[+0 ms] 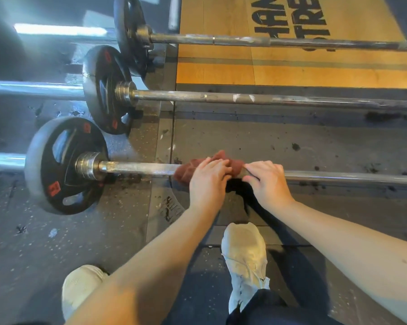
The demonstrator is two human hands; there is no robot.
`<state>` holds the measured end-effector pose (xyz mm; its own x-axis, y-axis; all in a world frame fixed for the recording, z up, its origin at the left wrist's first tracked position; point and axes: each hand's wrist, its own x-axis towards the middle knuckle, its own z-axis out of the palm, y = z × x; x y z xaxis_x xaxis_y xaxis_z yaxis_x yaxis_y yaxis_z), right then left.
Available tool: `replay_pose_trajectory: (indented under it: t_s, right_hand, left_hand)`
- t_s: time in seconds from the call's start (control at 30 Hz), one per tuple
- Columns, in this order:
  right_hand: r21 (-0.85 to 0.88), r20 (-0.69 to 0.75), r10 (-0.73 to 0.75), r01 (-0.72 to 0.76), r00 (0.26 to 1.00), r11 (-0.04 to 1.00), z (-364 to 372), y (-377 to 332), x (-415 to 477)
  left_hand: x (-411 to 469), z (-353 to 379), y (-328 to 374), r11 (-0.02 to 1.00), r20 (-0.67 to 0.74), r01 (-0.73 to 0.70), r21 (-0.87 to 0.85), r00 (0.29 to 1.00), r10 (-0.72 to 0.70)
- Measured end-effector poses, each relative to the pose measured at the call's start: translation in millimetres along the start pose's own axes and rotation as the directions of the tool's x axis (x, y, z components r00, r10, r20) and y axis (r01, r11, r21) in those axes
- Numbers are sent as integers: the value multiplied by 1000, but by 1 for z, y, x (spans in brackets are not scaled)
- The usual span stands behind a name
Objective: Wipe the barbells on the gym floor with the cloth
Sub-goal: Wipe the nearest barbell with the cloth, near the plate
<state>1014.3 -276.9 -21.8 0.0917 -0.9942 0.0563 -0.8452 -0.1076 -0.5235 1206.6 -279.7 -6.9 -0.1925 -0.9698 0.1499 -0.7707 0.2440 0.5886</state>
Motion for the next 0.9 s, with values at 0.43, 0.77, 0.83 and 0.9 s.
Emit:
replay_pose_trajectory:
  t_s: [0.43, 0.77, 0.83, 0.9]
  right_hand:
    - [35, -13, 12, -12, 1000, 999, 7, -2, 1]
    - [25, -13, 18, -18, 1000, 1000, 3, 0, -1]
    - [28, -6, 23, -23, 1000, 999, 3, -1, 0]
    - [32, 5, 23, -23, 1000, 999, 3, -1, 0]
  left_hand:
    - [-43, -148, -167, 953, -110, 257, 162, 964, -241]
    - [-23, -76, -65, 961, -33, 278, 14, 960, -277]
    - [-17, -85, -74, 984, 55, 179, 23, 982, -180]
    - [-8, -103, -85, 994, 155, 74, 77, 984, -85]
